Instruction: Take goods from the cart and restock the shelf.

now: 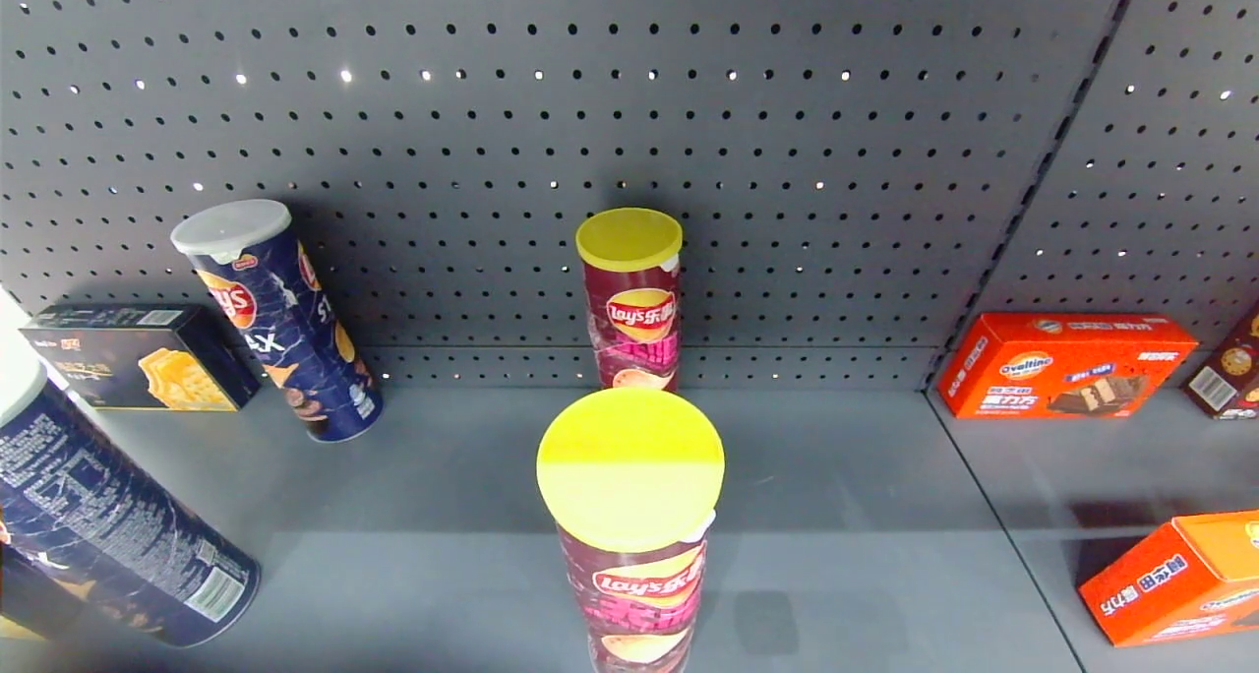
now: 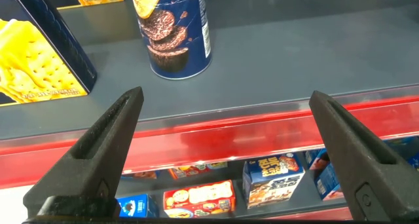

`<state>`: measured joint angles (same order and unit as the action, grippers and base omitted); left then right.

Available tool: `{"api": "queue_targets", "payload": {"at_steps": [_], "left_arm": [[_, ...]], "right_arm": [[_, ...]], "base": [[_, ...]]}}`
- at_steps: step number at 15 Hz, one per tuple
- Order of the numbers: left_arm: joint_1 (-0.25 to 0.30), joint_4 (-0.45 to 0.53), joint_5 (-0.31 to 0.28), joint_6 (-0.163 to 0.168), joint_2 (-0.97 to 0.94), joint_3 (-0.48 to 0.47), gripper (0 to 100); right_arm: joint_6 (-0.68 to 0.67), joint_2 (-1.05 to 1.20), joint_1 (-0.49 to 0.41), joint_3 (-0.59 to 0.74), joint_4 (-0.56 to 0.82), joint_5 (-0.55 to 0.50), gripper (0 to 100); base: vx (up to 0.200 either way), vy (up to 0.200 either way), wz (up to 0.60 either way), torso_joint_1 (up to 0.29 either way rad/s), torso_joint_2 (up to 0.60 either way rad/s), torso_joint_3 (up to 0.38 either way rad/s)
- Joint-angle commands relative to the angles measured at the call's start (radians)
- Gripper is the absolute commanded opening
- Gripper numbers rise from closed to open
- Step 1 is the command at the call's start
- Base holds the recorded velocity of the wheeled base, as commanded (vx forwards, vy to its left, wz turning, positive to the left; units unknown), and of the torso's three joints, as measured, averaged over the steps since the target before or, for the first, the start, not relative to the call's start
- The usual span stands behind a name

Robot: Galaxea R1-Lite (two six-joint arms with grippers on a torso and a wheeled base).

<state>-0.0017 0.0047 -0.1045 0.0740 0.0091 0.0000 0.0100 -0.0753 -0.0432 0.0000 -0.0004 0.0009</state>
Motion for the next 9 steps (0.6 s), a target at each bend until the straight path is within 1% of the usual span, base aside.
{"api": "queue_targets", "payload": {"at_steps": [1,8,9], "left_arm": [[0.0,0.0,0.0,-0.002,0.002,0.0,100],[0.0,0.0,0.0,-0.002,0.002,0.0,100],[0.0,0.0,0.0,-0.002,0.0,0.0,100]], "right_arm": [[-0.002,0.069,0.043,0.0,-0.003,-0.001,100],[-0.002,0.071,0.043,0.0,-0.001,0.001,100],[-0.002,0.071,0.043,0.0,-0.001,0.002,100]], "base": [[0.0,0.0,0.0,0.0,0.0,0.0],[0.0,0.0,0.0,0.0,0.0,0.0],[0.0,0.2,0.0,0.007,0.01,0.002]]}}
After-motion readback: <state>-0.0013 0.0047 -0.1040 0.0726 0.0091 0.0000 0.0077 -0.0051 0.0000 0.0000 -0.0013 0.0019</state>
